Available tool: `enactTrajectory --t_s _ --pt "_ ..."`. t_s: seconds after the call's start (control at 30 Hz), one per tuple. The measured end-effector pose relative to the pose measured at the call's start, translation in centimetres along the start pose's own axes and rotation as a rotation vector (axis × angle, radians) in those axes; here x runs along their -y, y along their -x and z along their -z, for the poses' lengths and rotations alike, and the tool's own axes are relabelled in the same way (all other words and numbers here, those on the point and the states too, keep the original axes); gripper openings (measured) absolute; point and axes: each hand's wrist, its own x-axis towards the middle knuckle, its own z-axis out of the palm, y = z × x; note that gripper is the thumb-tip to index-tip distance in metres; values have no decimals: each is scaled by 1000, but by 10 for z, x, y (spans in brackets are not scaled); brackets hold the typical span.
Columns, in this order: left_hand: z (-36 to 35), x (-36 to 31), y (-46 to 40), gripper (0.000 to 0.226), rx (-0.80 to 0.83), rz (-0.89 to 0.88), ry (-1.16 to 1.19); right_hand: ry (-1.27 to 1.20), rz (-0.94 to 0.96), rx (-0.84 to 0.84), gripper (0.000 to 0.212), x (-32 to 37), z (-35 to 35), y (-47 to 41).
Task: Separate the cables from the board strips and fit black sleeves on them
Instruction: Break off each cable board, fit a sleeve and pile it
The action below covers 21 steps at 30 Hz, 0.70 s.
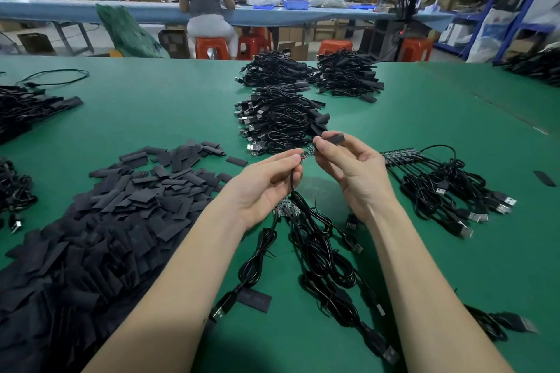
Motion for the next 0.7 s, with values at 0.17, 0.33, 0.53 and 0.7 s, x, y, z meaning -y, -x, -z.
enactTrajectory --t_s 0.17,0.33,0.53,0.7 --pt "-1 -1 0 13 20 14 -3 4 6 82 16 2 4 1" --pt "0 -5 2 14 19 -7 -74 108 61 120 17 1 4 0" --pt "1 -12 7 10 63 -113 -346 145 -33 206 18 3 8 0" --pt "3 -10 7 19 29 -342 -742 64 -105 144 18 2 9 -2"
